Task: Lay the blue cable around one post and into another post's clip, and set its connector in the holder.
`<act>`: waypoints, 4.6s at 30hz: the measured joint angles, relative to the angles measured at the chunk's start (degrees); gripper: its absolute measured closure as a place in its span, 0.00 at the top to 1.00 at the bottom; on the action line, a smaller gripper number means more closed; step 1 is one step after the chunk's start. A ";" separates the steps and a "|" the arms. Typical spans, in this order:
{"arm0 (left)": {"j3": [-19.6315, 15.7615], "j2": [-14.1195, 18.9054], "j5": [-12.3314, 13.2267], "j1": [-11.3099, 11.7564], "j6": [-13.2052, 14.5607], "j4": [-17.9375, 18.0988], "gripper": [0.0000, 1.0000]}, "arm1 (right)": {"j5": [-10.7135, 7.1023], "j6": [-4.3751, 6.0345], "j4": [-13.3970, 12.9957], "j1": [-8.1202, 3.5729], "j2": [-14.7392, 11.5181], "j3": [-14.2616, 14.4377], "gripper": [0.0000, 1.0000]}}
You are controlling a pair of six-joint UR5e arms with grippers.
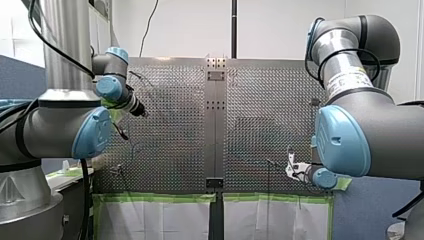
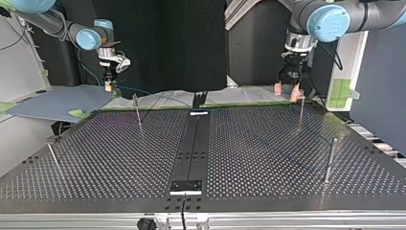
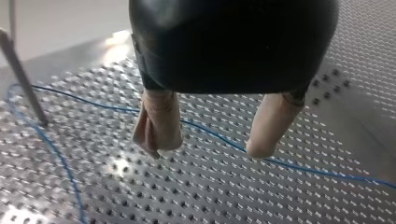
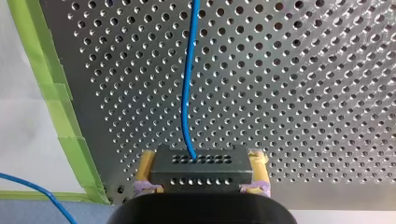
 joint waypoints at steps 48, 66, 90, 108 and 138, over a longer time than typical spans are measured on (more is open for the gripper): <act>16.25 -22.87 -22.87 -22.87 22.88 16.74 1.00 | 0.26 -0.10 0.07 -0.19 -0.01 0.00 0.00; 16.12 -30.73 -31.77 -31.78 31.78 16.89 1.00 | 0.26 0.02 -0.21 -0.20 -0.01 0.01 0.00; 20.84 -37.41 -36.48 -43.29 40.62 23.16 1.00 | 0.25 -0.20 0.29 -0.10 0.00 0.00 0.00; 22.41 -44.83 -36.00 -52.50 38.93 23.88 1.00 | 0.18 -1.00 0.95 -1.48 0.02 0.03 0.00; 26.88 -49.19 -32.49 -66.30 39.05 24.57 1.00 | -7.74 -6.83 1.03 -1.22 0.22 0.52 0.00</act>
